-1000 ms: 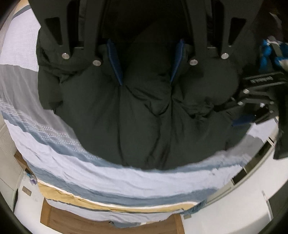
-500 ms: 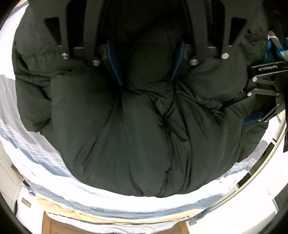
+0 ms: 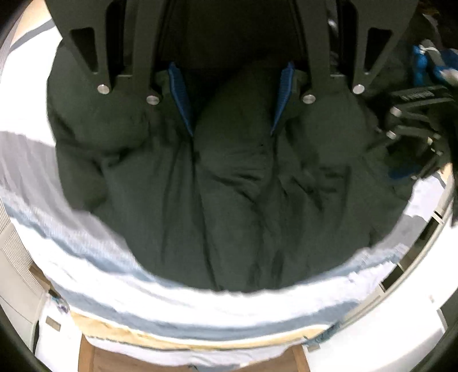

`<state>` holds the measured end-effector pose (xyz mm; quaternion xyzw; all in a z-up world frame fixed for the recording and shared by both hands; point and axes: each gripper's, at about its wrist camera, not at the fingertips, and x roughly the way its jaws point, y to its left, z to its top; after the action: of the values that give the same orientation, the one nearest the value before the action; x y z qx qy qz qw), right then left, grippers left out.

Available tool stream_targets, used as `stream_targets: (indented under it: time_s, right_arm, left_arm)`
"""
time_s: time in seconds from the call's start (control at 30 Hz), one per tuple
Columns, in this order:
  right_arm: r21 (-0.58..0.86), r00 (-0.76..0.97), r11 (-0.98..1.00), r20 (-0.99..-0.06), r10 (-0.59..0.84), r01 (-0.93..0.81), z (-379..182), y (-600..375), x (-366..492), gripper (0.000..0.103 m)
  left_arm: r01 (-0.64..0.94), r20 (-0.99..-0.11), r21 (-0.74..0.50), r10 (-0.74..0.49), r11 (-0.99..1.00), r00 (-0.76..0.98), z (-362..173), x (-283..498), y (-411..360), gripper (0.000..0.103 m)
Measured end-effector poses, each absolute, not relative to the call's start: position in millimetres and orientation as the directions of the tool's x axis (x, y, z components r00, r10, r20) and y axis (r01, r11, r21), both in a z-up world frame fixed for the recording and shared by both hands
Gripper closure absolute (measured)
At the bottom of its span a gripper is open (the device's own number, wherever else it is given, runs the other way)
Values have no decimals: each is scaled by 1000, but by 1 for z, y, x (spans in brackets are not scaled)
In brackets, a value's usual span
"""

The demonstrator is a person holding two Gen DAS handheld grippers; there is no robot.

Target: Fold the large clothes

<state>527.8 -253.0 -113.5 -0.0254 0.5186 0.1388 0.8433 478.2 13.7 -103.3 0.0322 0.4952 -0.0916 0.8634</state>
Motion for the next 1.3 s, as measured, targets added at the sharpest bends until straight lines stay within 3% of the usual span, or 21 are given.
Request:
stream_targets:
  time_s: [0.9,1.2,1.3]
  right_arm:
    - [88,450,982,-879,156,-168,-72,-274,423,51]
    - [97,454,988,-879,142,-121,-43,-294,372,51]
    - [101,447,990,-884,133,-95,-35,-302,362,42]
  left_arm:
    - [153,-869,-120,-178,981,461,-66,381,58,10]
    - [110,-862,-15,-68,994,503,-27,339,91,6]
    - [96,-851,14,-38,995,523,-16,331,103,4]
